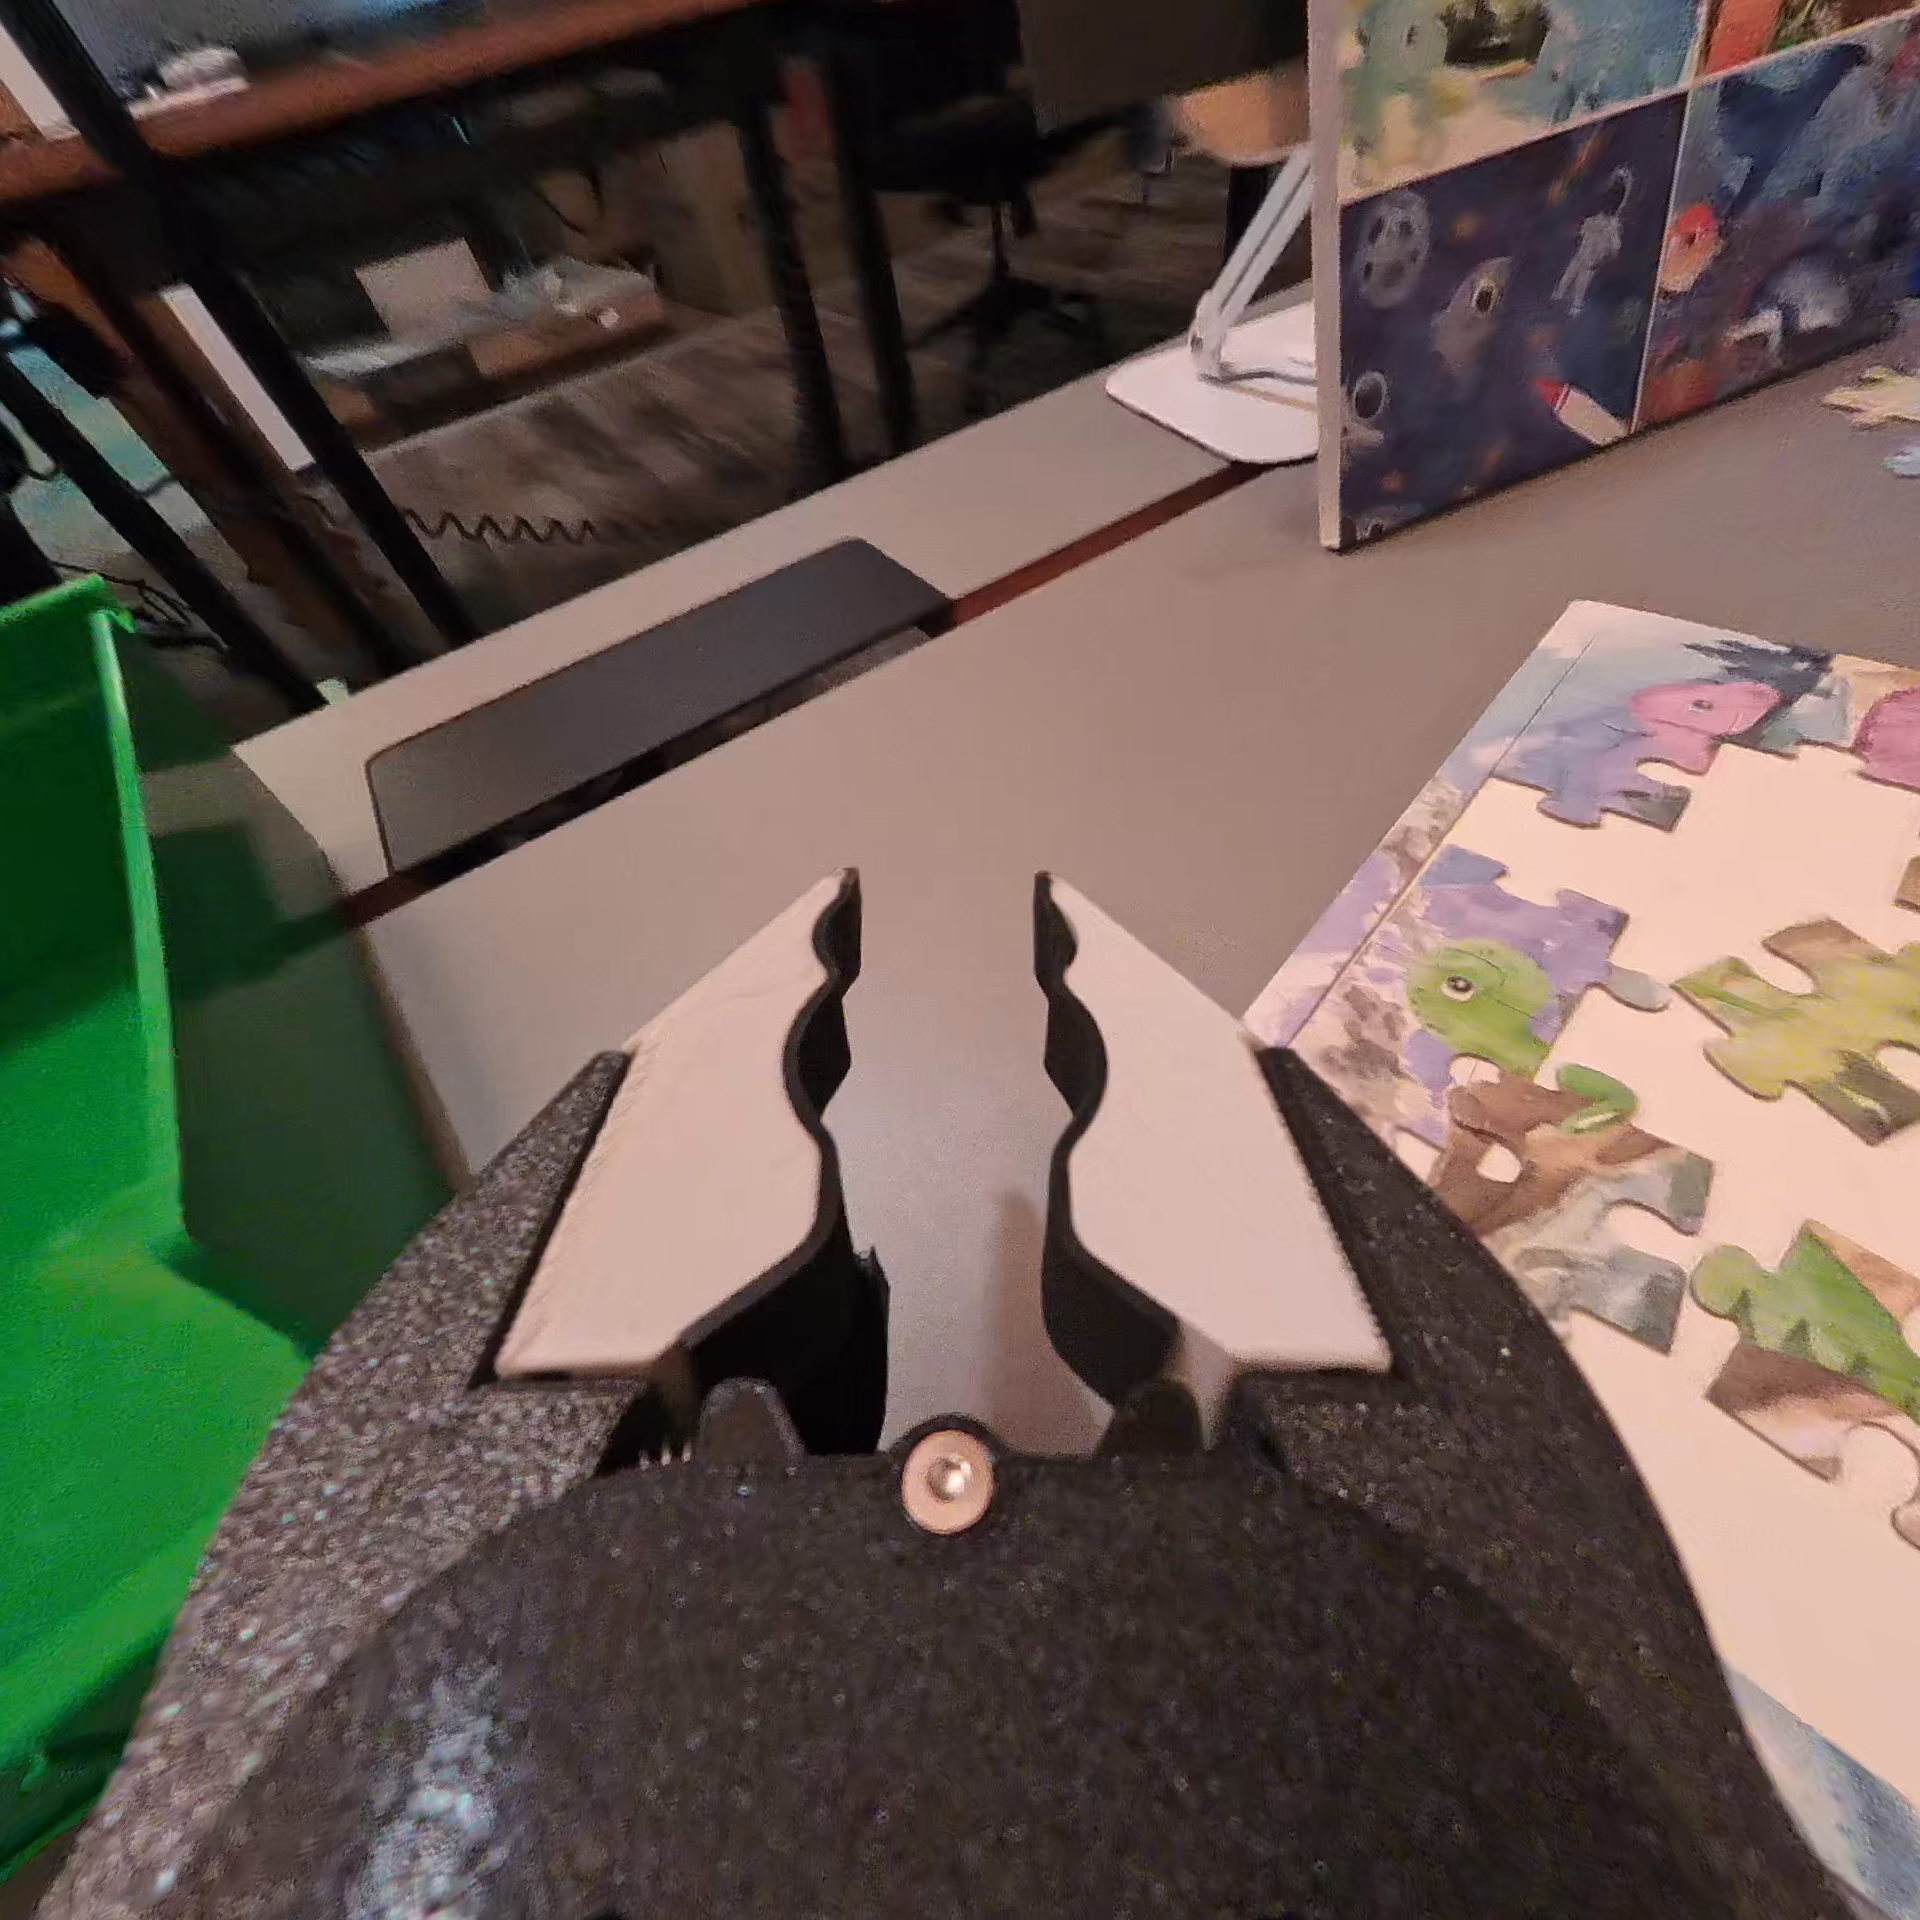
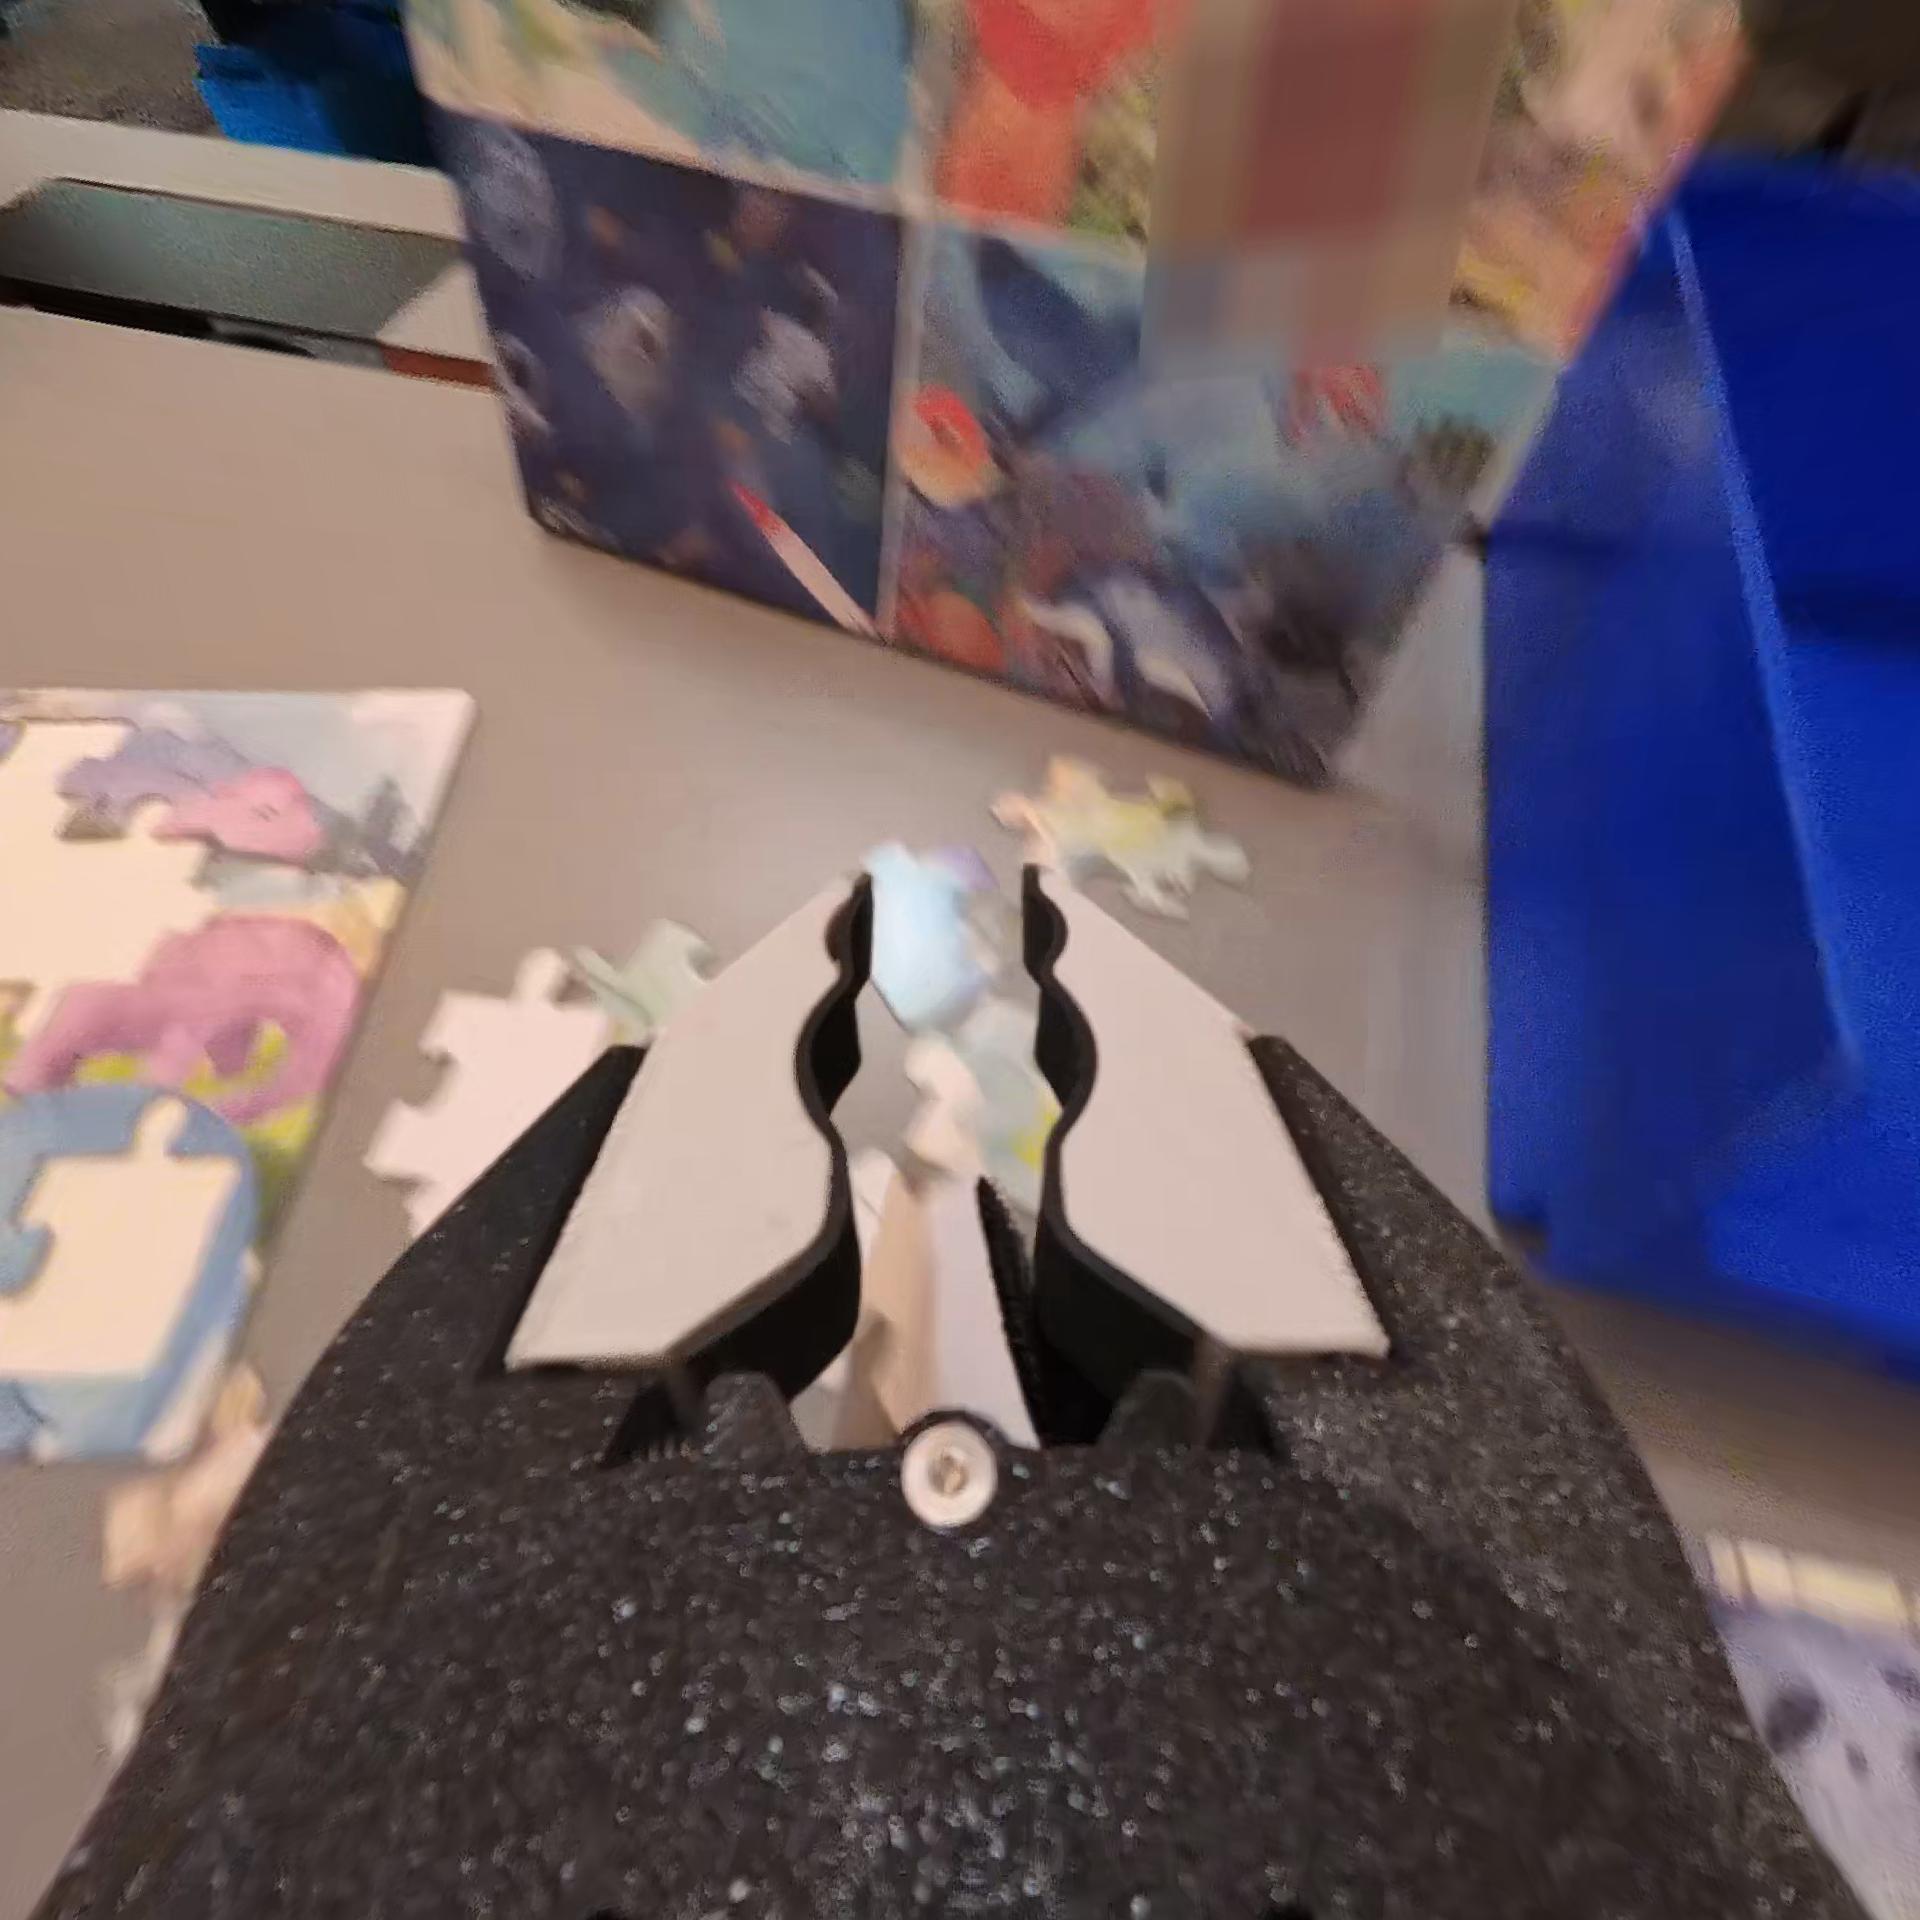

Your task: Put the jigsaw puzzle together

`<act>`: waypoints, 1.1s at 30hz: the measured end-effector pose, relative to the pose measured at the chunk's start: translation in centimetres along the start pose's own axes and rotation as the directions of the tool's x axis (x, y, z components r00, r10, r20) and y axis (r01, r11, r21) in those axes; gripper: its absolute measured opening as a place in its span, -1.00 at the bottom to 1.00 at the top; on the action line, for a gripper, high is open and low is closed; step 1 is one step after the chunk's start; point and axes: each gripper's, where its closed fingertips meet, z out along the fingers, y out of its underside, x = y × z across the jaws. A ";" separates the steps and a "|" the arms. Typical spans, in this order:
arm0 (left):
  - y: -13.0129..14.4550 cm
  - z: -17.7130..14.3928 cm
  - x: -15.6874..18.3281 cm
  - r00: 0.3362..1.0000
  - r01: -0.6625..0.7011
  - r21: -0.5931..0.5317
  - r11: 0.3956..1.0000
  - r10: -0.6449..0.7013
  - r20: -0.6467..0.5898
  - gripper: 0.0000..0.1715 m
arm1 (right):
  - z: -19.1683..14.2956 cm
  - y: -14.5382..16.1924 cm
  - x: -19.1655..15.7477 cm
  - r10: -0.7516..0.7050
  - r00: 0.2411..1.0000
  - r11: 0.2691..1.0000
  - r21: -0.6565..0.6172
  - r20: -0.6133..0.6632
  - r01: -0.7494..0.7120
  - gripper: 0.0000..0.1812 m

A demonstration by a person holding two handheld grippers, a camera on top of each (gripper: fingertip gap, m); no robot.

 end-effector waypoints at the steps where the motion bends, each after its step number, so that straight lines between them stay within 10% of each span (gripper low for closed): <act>1: -0.4 -0.1 0.2 1.000 0.005 0.017 1.000 -0.005 -0.007 -0.61 | -0.5 1.8 1.7 0.052 0.999 0.998 -0.027 0.013 -0.052 -0.62; 8: -0.5 0.1 1.9 0.998 0.017 0.019 1.000 -0.015 -0.060 -0.61 | -2.6 7.5 -0.5 0.073 0.954 0.983 -0.184 0.292 -0.019 -0.29; 16: -1.2 -0.3 1.3 0.997 0.059 0.044 0.997 -0.056 -0.056 -0.61 | -1.1 5.6 -0.8 -0.134 0.964 0.978 -0.124 0.230 0.166 -0.40; 33: -0.5 0.4 2.7 0.997 0.018 0.005 1.000 -0.018 -0.079 -0.61 | 7.4 2.5 4.7 0.019 0.999 0.975 -0.220 0.032 -0.012 -0.28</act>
